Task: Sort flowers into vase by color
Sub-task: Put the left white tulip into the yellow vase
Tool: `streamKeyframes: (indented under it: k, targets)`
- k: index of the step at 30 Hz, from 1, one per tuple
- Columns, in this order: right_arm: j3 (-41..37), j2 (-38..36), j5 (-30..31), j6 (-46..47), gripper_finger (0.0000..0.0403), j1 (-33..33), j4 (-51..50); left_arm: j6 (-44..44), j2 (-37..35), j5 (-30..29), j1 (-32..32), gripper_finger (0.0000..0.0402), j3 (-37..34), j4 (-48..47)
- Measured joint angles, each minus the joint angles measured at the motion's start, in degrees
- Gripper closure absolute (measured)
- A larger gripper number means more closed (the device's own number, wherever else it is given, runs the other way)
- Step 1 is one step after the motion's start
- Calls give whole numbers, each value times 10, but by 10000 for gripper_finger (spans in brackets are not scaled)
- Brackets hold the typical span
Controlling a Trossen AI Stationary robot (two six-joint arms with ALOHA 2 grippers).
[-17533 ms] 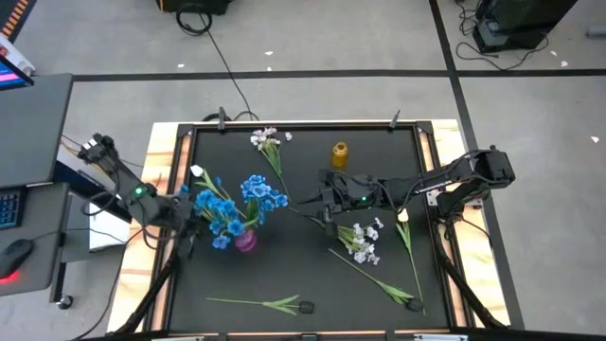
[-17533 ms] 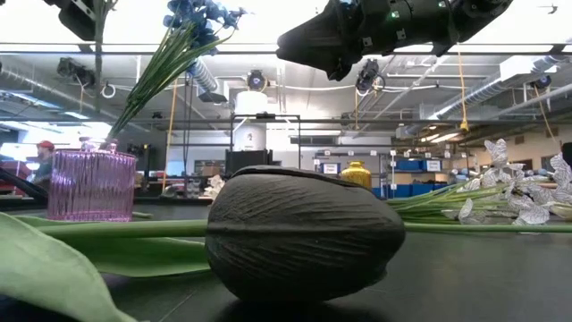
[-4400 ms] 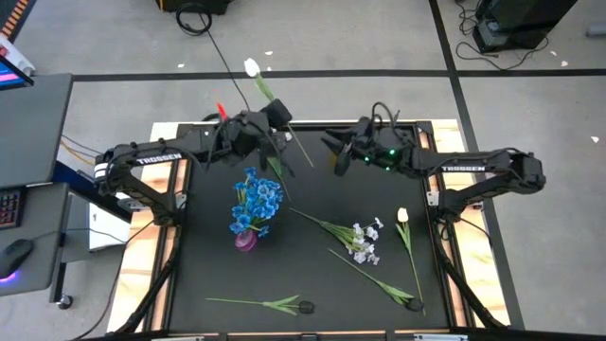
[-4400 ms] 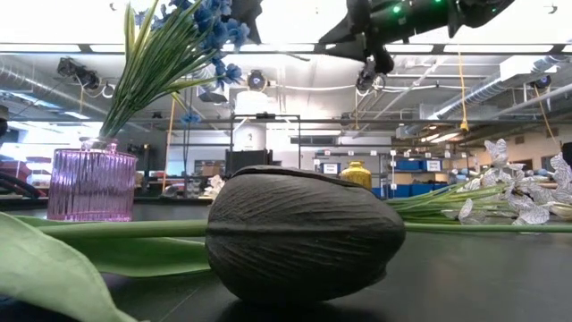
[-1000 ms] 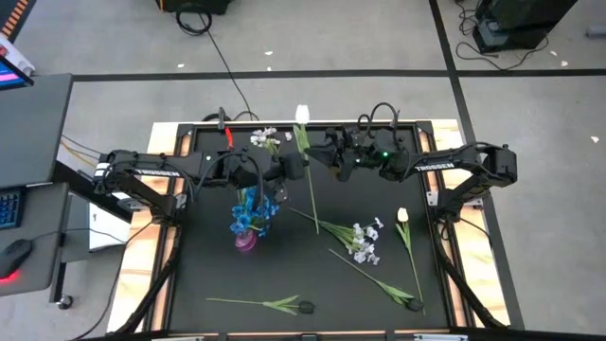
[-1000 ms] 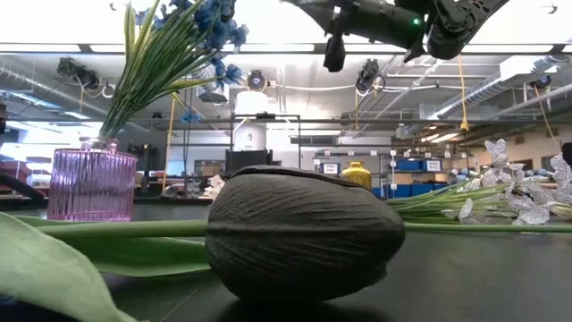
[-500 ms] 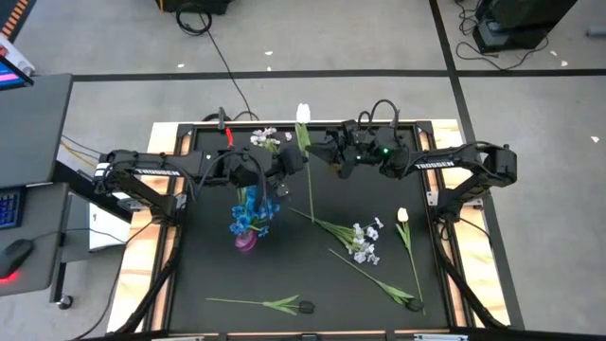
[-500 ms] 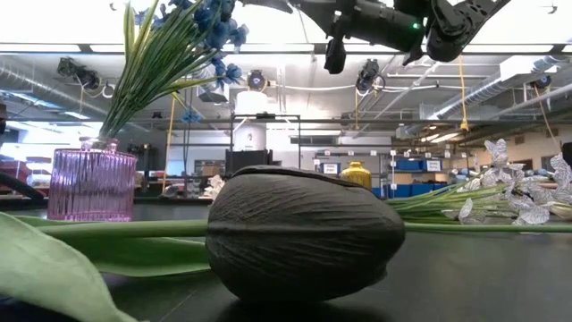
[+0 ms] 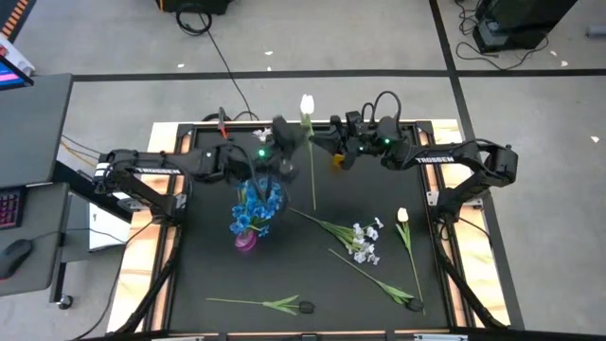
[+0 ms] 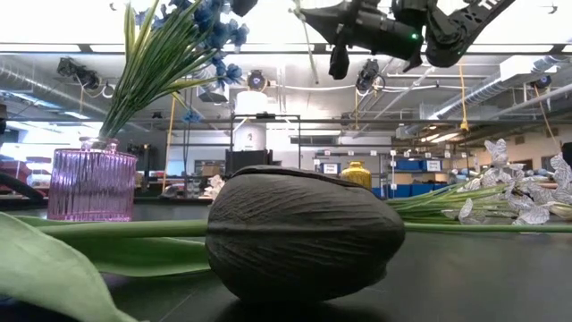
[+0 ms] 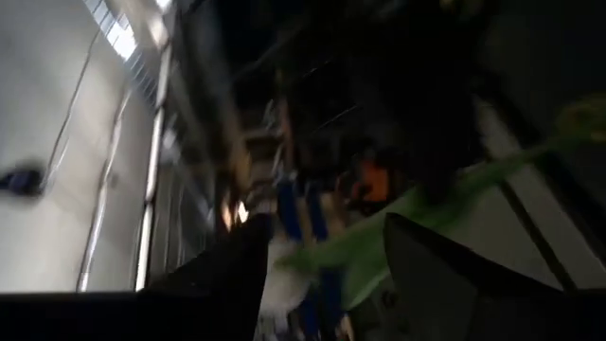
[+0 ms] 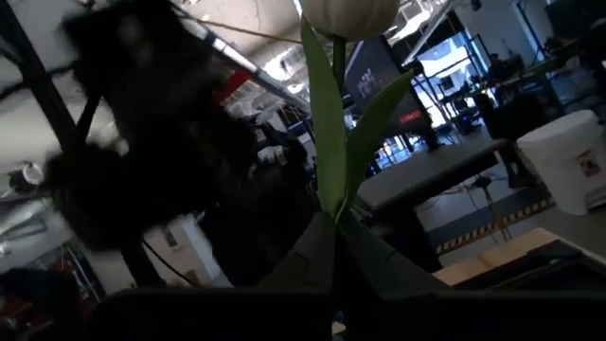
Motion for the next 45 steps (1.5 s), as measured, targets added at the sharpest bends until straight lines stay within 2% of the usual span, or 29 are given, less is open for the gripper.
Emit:
streamKeyframes:
  k: [5,8,12,15,17,21,23,25,35,39,45]
  targets:
    - [0,0,-21,-76,391,-18,0,-82,-9,-45,27,184,0,87]
    - [0,0,-28,-116,391,-32,-3,-130,-25,-78,47,184,0,87]
    - [0,0,-33,-153,391,-52,-7,-234,-58,-96,75,184,0,36]
    - [0,0,-33,-178,391,-69,-9,-353,-90,-92,96,184,0,-54]
    - [0,0,-33,-193,391,-80,-9,-445,-107,-64,109,184,0,-120]
    - [0,0,-32,-225,392,-103,-10,-615,-143,44,133,184,0,-253]
    - [0,0,-28,-240,392,-114,-14,-681,-155,86,139,184,0,-305]
    - [0,0,-27,-256,392,-124,-17,-727,-161,104,140,184,0,-341]
    - [0,0,-27,-299,392,-180,-19,-851,-166,115,116,184,0,-485]
    - [0,-2,-34,-299,392,-208,-30,-867,-165,115,101,184,0,-491]
    - [0,-23,-53,-300,392,-244,-105,-867,-166,116,87,184,0,-493]
